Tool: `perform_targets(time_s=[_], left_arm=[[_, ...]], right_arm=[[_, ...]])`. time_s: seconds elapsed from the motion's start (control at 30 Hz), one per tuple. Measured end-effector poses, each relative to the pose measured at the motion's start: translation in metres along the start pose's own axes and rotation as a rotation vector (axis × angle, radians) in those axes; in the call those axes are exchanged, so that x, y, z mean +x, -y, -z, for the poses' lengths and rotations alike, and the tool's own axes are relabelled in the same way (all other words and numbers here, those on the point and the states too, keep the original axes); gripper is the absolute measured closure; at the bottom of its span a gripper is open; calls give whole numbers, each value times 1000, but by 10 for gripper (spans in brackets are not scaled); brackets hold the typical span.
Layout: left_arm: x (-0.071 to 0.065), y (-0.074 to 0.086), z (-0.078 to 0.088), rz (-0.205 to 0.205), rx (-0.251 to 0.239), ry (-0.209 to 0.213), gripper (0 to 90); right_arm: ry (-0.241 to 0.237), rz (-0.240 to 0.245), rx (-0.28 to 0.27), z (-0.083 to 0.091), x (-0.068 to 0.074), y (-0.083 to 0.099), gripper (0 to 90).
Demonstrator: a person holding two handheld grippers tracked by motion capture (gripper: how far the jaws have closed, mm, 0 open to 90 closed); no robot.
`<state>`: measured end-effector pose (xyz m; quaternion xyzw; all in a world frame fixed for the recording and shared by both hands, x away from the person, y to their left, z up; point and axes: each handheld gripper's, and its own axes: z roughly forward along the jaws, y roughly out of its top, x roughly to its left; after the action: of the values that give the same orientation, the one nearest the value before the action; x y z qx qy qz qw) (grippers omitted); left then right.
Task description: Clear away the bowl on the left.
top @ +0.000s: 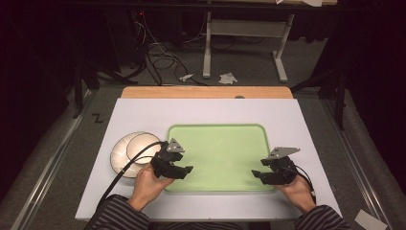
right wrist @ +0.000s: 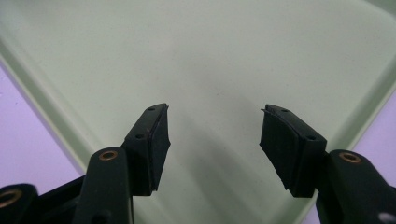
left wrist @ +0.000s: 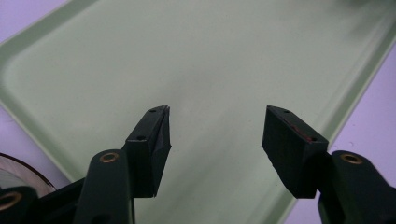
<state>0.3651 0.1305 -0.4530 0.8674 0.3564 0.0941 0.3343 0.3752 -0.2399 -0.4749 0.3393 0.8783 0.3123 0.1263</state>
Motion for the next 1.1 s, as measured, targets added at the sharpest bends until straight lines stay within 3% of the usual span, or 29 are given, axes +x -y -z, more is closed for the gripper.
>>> perform_targets(time_s=[0.4, 0.57, 1.1], left_arm=[[2, 0, 5, 7, -21, -3, 415], [2, -1, 11, 27, -48, 27, 410], [10, -3, 26, 48, -82, -2, 404]], right_arm=[[-1, -2, 2, 1, 0, 0, 437], [0, -1, 3, 1, 0, 0, 437], [-2, 0, 1, 0, 0, 0, 437]])
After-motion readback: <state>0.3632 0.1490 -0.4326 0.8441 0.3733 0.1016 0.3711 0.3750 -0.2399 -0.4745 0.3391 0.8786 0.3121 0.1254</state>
